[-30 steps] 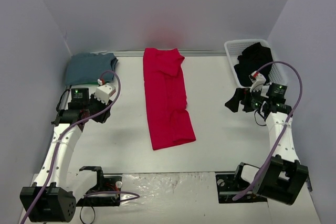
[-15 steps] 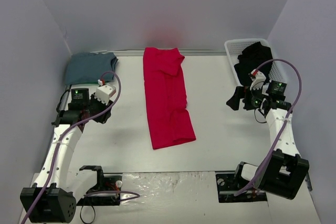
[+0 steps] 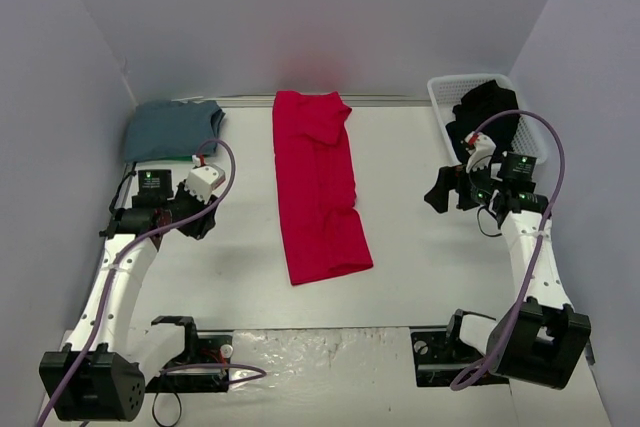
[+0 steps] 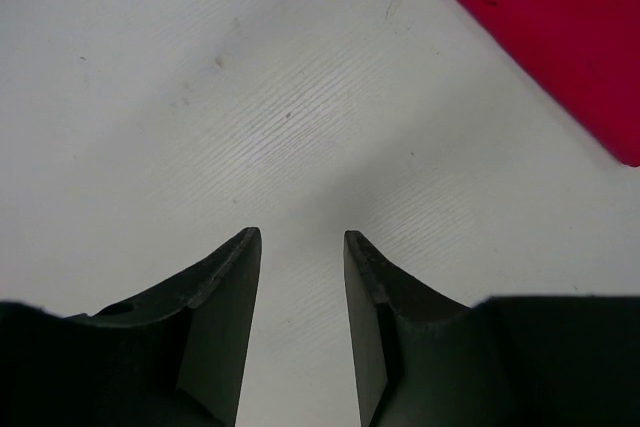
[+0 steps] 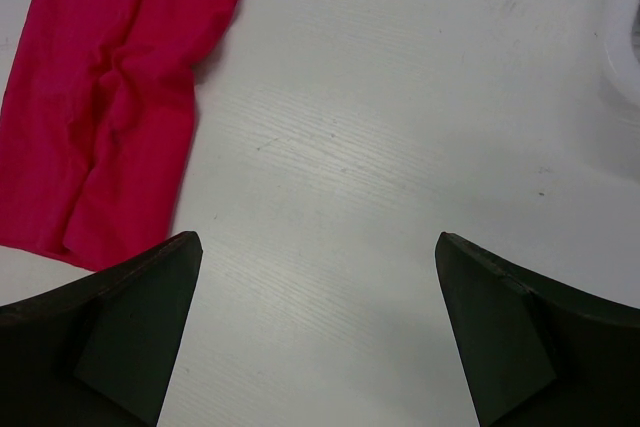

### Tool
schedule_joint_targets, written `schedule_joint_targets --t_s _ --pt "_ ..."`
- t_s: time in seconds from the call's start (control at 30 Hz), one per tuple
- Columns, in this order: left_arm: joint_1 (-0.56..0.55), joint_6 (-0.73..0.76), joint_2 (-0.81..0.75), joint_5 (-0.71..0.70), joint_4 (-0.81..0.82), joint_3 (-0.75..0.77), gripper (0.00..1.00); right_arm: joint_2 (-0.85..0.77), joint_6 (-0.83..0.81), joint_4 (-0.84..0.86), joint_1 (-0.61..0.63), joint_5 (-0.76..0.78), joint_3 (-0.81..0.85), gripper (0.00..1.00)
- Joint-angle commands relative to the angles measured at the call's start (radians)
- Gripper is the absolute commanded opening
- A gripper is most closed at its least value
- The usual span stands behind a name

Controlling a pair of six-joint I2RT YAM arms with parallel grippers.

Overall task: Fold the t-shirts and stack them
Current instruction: Grab the bottom of the folded rectangular tshirt with both arms

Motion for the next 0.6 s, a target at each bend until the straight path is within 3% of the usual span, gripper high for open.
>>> schedule_joint_targets --t_s 0.0,0.4,0.57 --pt "0.007 0.01 -0.008 0.007 -0.006 0.029 0.38 0.003 -0.019 -0.011 0.037 0.057 0.037 1.0" --pt "-0.045 0.018 0.04 -0.022 -0.019 0.043 0.38 -0.059 -0.022 -0.011 0.054 0.087 0.025 1.0" --pt "-0.27 0.074 0.061 -0.236 -0.049 0.056 0.38 -0.025 -0.016 -0.01 0.066 0.142 0.034 1.0"
